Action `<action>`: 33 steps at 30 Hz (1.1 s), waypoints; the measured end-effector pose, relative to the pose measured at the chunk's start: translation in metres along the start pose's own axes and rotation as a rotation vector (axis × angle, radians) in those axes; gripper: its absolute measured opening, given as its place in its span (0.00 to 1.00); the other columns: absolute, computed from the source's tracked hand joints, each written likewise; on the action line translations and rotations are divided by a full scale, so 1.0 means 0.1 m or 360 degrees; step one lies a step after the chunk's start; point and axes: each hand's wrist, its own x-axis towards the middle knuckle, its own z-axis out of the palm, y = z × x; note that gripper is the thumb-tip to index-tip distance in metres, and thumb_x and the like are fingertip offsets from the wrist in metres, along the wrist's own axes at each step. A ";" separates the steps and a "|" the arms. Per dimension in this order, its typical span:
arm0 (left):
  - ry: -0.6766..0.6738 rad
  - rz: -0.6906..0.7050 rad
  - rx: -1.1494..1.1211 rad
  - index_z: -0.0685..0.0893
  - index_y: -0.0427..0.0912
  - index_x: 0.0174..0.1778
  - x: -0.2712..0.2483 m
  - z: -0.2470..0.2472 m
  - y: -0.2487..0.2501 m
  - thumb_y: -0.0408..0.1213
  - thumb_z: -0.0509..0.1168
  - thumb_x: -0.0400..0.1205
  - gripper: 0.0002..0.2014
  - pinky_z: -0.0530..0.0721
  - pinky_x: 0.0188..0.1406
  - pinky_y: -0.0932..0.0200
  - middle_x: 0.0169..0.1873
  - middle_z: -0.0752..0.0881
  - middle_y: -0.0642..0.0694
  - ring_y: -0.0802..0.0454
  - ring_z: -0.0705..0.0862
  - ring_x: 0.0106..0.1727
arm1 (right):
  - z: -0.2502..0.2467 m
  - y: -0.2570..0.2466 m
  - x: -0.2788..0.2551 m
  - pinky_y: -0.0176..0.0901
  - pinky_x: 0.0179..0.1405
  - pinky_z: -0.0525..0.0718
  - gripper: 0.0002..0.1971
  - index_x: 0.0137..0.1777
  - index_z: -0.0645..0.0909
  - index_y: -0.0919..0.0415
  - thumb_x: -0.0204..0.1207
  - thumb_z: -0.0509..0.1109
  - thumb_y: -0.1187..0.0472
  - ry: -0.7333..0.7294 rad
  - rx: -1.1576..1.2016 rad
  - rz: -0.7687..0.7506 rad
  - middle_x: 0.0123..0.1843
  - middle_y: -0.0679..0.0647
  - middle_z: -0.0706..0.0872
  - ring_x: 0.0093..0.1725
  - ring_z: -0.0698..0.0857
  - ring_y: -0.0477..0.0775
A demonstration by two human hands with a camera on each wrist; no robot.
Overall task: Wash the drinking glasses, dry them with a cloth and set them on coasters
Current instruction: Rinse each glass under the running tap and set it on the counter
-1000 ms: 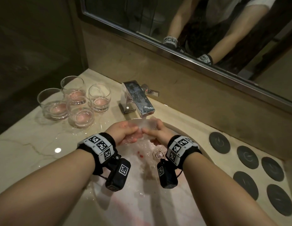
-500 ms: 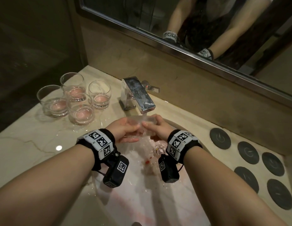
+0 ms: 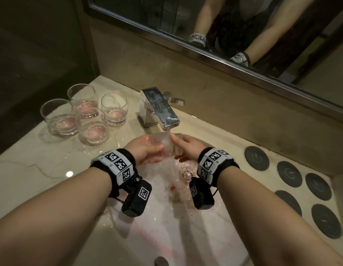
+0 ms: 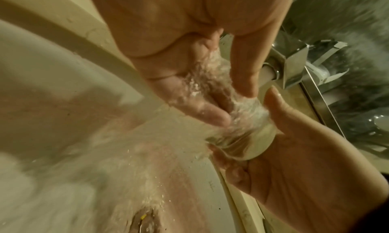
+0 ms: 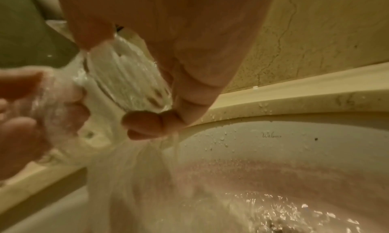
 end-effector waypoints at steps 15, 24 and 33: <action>0.0055 0.0010 -0.0108 0.78 0.34 0.60 0.03 -0.04 0.02 0.23 0.64 0.79 0.14 0.89 0.34 0.63 0.44 0.86 0.38 0.51 0.89 0.37 | 0.02 0.02 0.02 0.37 0.35 0.81 0.37 0.76 0.59 0.48 0.72 0.75 0.55 -0.0077 -0.0052 -0.0152 0.51 0.55 0.80 0.37 0.82 0.48; -0.0042 -0.0024 0.0001 0.78 0.33 0.54 0.04 -0.10 0.04 0.19 0.65 0.75 0.13 0.88 0.43 0.55 0.44 0.87 0.36 0.45 0.89 0.43 | 0.07 0.08 0.14 0.40 0.33 0.80 0.39 0.75 0.64 0.54 0.68 0.73 0.38 -0.0078 0.0232 -0.0011 0.63 0.64 0.81 0.37 0.85 0.51; -0.0076 0.0005 0.0097 0.76 0.30 0.58 0.02 -0.08 0.09 0.24 0.65 0.78 0.12 0.90 0.40 0.55 0.45 0.87 0.38 0.49 0.89 0.42 | 0.07 0.04 0.11 0.46 0.53 0.85 0.43 0.72 0.70 0.55 0.64 0.66 0.26 -0.0019 -0.0029 0.0018 0.60 0.56 0.84 0.52 0.87 0.53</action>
